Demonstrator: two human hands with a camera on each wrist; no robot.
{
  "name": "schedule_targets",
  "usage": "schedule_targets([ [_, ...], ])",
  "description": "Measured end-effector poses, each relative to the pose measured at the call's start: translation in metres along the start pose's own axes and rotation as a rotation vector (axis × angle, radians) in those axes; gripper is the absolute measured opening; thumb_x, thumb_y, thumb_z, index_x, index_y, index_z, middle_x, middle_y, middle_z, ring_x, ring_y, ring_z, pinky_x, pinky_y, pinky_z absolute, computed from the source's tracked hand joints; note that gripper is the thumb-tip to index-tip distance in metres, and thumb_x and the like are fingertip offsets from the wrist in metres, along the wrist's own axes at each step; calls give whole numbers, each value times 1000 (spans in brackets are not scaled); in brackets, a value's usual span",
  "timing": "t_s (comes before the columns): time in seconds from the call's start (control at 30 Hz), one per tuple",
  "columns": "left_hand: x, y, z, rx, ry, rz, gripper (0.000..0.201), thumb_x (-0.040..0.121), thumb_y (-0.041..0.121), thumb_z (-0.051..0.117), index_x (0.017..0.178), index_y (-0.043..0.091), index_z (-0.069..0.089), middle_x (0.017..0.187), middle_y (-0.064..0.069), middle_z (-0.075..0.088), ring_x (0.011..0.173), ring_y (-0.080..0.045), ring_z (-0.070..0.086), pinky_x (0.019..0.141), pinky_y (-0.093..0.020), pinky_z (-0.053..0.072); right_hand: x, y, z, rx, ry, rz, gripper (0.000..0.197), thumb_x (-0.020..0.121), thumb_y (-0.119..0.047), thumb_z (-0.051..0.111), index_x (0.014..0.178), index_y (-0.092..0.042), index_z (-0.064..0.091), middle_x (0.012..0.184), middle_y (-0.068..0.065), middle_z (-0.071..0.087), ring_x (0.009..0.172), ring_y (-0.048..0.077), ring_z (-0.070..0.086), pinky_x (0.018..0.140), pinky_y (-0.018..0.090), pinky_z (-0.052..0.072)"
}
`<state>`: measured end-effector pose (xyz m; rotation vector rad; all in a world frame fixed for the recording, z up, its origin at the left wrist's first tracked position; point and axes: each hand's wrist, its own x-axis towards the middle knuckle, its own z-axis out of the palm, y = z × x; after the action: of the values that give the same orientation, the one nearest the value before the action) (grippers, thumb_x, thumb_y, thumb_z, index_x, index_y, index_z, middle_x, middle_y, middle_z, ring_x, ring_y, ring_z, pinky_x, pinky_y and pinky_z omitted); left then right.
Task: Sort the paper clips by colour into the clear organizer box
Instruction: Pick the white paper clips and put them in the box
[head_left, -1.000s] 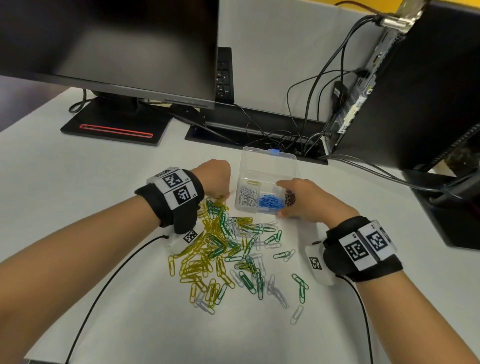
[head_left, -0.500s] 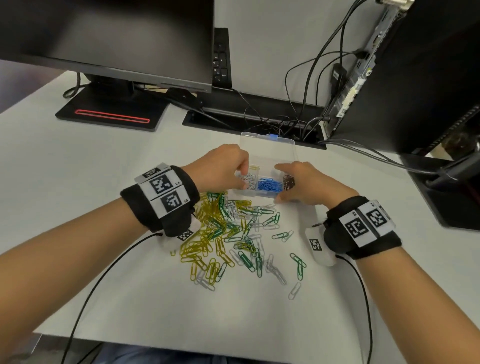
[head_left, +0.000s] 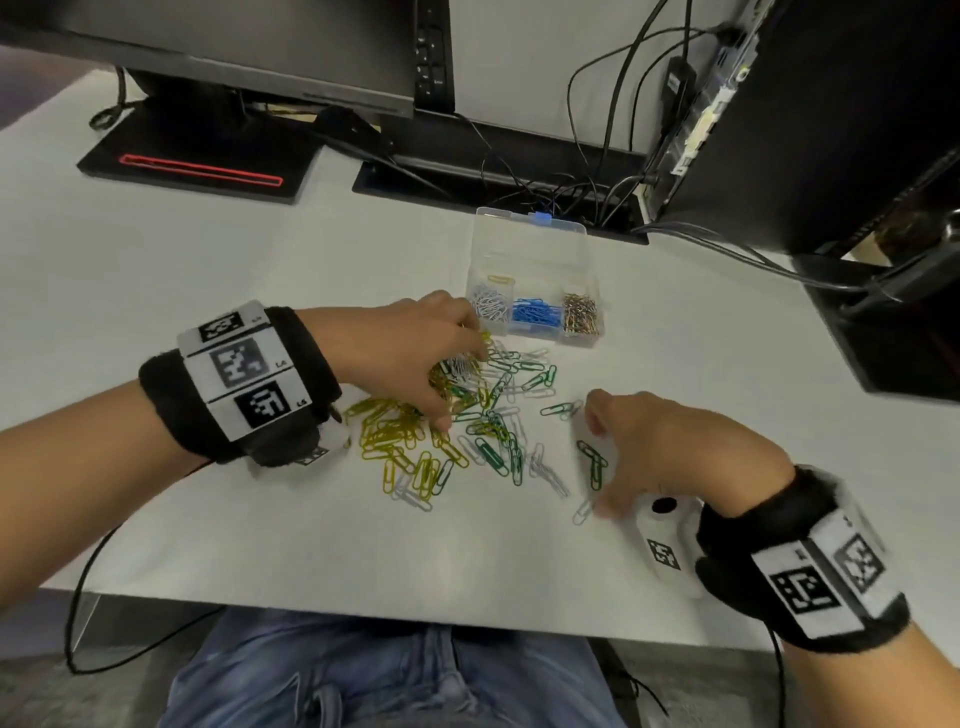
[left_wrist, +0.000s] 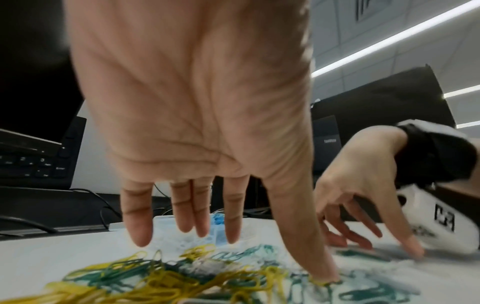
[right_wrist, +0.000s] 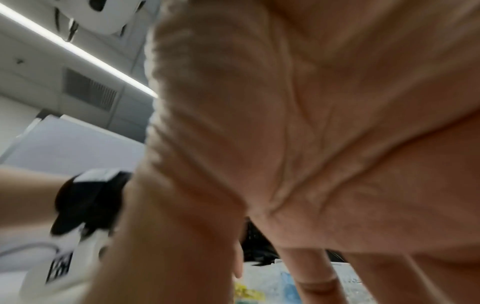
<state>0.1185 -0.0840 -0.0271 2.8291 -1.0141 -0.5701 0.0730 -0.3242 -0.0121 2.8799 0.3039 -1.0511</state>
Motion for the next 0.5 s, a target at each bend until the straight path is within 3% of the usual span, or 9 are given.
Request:
schedule_targets([
  [0.13,-15,13,5,-3,-70,102,67,60,57,78,115,36,46,113,11,36,107,-9,28,93,-29,38,8,-11,1,51,53,-63,54,71,-25,80,101,-18,37,78,-6,41,58,10,45,45,23,35],
  [0.27,-15,23,18,159,-170,126,71,55,62,78,110,34,43,110,9,33,102,-10,25,85,-27,32,23,-20,-12,223,133,-113,34,79,-22,75,95,-12,46,79,2,49,51,22,54,46,30,48],
  [0.4,-1,25,19,218,-17,93,56,68,60,70,106,26,46,108,6,37,98,-11,27,82,-30,34,23,-25,-20,195,253,-149,30,78,-24,76,92,-13,53,84,1,50,62,19,57,54,33,56],
  [0.5,4,22,12,194,89,46,51,74,55,68,108,23,48,110,3,41,102,-13,32,84,-30,35,14,-29,-16,153,234,-178,39,69,-33,83,90,-18,54,82,-4,51,70,18,54,56,31,48],
])
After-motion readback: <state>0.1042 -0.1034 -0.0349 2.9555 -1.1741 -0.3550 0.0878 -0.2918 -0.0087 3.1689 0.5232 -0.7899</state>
